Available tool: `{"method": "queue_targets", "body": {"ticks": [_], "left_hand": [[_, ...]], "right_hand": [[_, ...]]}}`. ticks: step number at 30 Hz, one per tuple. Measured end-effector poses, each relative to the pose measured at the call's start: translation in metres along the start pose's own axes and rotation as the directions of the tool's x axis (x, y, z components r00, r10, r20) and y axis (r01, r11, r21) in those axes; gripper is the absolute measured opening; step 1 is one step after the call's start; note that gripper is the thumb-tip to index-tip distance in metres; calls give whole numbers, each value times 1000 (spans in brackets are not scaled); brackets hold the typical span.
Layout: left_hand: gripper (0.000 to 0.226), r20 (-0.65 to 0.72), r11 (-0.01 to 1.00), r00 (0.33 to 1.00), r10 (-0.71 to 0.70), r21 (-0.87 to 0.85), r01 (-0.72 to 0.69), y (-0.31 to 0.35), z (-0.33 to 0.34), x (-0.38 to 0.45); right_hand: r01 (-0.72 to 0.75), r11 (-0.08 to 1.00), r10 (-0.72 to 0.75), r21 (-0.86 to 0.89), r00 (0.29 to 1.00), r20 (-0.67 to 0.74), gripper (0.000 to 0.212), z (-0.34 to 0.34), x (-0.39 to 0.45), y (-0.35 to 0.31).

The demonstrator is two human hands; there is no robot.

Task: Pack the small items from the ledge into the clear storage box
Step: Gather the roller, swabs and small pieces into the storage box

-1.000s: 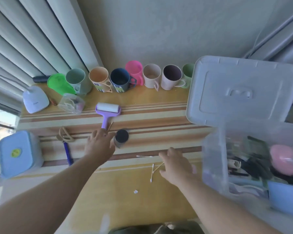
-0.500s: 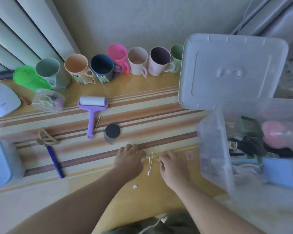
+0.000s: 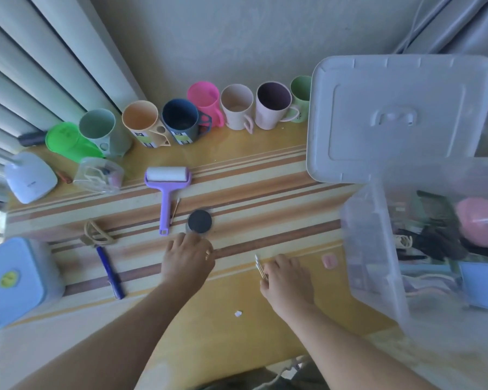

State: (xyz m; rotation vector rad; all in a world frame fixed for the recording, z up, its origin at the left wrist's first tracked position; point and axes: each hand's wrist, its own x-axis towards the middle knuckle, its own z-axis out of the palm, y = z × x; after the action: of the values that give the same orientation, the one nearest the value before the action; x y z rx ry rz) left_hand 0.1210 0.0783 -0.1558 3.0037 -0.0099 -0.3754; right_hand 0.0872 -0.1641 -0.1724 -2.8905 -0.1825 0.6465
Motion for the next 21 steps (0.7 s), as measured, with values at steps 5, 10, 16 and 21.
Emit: {"method": "queue_targets", "body": {"ticks": [5, 10, 16, 21], "left_hand": [[15, -42, 952, 951, -307, -26, 306, -53, -33, 40], [28, 35, 944, 946, -323, 86, 319, -58, -31, 78], [27, 93, 910, 921, -378, 223, 351, -55, -29, 93], [28, 49, 894, 912, -406, 230, 386, -57, -29, 90]], "right_hand": [[79, 992, -87, -102, 993, -81, 26, -3, 11, 23], [99, 988, -106, -120, 993, -55, 24, -4, 15, 22], [154, 970, -156, -190, 988, 6, 28, -4, 15, 24], [159, 964, -148, -214, 987, 65, 32, -12, 19, 20]]}}
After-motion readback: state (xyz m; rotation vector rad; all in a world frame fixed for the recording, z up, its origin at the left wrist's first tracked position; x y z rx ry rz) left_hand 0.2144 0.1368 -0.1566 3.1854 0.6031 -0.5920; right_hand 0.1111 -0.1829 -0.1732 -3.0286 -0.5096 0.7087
